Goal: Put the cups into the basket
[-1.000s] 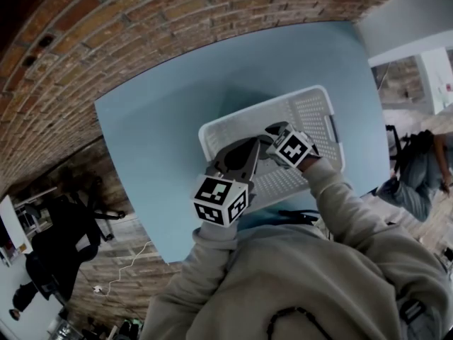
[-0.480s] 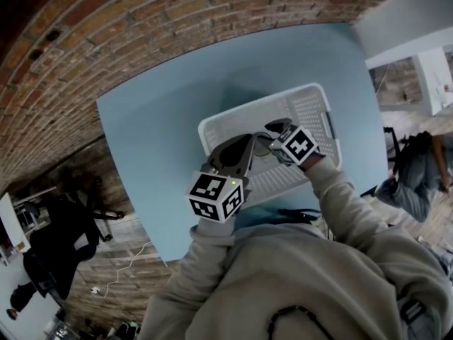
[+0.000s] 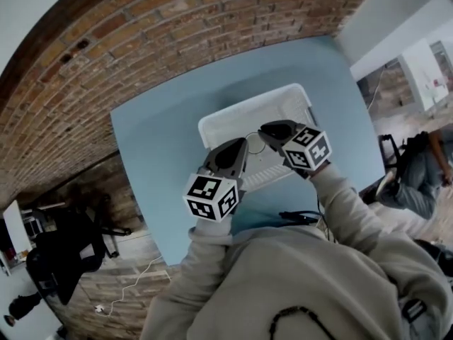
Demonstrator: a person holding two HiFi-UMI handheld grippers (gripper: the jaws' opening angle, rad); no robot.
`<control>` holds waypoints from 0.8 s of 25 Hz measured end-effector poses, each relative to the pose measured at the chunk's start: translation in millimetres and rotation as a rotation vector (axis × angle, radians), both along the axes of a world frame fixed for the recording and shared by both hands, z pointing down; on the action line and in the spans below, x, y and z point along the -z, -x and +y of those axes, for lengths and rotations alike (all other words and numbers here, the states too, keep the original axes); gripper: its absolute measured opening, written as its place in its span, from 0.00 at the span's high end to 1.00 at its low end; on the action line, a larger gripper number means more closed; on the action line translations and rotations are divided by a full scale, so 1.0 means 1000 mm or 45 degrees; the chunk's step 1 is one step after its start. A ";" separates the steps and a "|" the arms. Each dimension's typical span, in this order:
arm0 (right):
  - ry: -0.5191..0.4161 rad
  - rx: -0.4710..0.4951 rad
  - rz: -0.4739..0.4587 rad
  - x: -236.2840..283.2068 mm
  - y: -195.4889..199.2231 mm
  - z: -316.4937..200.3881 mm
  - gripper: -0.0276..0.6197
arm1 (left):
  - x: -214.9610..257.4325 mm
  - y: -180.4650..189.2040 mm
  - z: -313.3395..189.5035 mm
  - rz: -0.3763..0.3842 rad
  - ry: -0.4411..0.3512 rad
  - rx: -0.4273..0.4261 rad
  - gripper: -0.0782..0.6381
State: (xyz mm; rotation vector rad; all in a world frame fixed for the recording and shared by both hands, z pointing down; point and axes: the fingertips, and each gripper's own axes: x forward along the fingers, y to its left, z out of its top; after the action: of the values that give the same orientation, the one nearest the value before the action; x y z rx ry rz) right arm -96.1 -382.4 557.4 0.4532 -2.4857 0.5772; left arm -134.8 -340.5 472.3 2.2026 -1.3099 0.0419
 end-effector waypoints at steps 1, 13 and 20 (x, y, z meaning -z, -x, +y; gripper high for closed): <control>-0.010 -0.011 -0.034 0.012 -0.003 0.006 0.87 | 0.004 -0.003 0.005 -0.001 -0.008 -0.009 0.90; -0.136 -0.026 -0.518 0.145 -0.031 0.091 0.94 | 0.087 -0.032 0.066 -0.064 -0.325 -0.022 0.90; -0.292 -0.062 -0.511 0.179 -0.041 0.105 0.94 | 0.099 -0.037 0.091 -0.077 -0.352 -0.043 0.90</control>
State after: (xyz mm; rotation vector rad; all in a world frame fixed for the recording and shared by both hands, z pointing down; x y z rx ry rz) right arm -55.4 -277.8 378.5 0.5286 -2.9505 0.4366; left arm -97.8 -249.8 373.7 2.4720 -1.3814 -0.0641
